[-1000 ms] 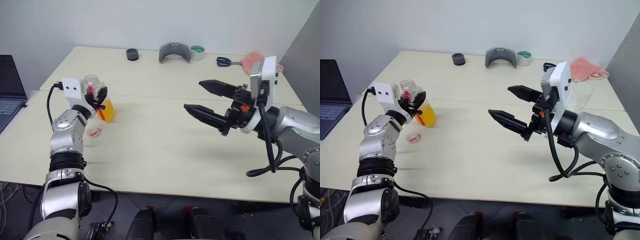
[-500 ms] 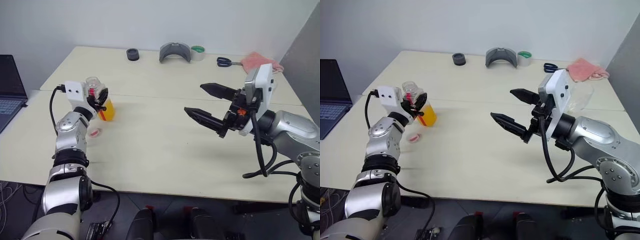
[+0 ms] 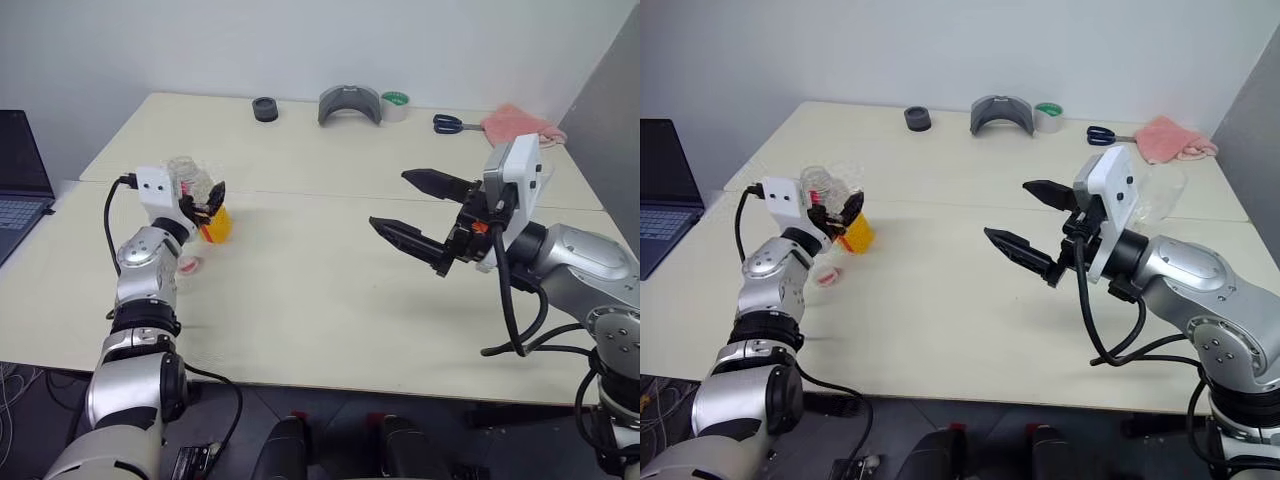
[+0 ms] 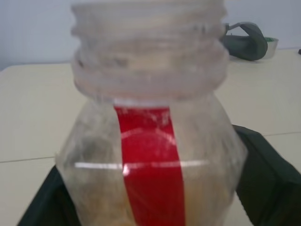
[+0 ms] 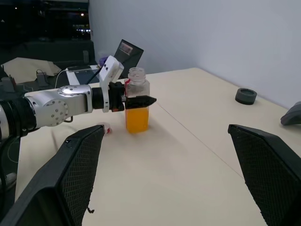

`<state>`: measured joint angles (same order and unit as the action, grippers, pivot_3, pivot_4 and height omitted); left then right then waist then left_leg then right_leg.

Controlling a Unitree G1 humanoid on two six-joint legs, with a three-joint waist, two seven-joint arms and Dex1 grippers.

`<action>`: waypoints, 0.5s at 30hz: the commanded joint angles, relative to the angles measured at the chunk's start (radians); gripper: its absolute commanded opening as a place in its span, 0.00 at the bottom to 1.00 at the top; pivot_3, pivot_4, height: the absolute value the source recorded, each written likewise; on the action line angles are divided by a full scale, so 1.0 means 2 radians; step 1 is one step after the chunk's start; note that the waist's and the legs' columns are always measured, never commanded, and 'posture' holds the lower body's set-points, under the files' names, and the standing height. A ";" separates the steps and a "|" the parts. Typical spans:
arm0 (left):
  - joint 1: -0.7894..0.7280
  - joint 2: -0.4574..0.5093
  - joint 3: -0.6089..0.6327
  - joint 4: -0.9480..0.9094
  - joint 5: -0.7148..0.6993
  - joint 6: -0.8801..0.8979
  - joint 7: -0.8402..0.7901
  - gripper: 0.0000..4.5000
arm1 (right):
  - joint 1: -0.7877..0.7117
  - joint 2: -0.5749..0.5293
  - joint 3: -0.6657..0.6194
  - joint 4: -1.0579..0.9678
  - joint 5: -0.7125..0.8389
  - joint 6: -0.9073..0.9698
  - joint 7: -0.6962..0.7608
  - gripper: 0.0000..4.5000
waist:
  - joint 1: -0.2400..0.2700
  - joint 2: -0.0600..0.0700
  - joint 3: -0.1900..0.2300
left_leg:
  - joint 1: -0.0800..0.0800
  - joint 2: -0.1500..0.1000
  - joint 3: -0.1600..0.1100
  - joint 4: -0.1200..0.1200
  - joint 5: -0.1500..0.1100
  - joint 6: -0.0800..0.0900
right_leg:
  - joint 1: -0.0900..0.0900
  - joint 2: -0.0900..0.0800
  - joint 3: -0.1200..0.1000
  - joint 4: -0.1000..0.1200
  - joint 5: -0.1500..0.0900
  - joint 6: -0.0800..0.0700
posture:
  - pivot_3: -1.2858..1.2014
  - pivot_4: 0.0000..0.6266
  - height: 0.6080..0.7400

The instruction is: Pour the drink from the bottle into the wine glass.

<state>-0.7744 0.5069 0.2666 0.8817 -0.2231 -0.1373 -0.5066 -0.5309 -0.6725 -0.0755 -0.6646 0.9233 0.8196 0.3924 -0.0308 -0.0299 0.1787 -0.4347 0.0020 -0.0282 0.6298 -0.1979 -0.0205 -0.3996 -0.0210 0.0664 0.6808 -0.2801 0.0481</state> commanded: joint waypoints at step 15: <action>0.113 -0.001 0.020 -0.234 -0.028 0.125 0.060 1.00 | 0.006 0.007 -0.010 -0.014 -0.004 -0.009 0.000 1.00 | 0.000 0.000 0.000 | 0.000 0.000 0.000 0.000 0.000 0.000 | 0.000 0.000 0.000 0.000 0.000 0.000 | 0.52 0.24 1.00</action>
<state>-0.5507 0.4973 0.2832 0.4869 -0.2683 0.0946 -0.4034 -0.5200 -0.6598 -0.0764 -0.6643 0.9200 0.8193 0.3923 -0.0315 -0.0300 0.1786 -0.4346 0.0024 -0.0287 0.6300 -0.1979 -0.0205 -0.3995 -0.0214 0.0664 0.6811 -0.2800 0.0479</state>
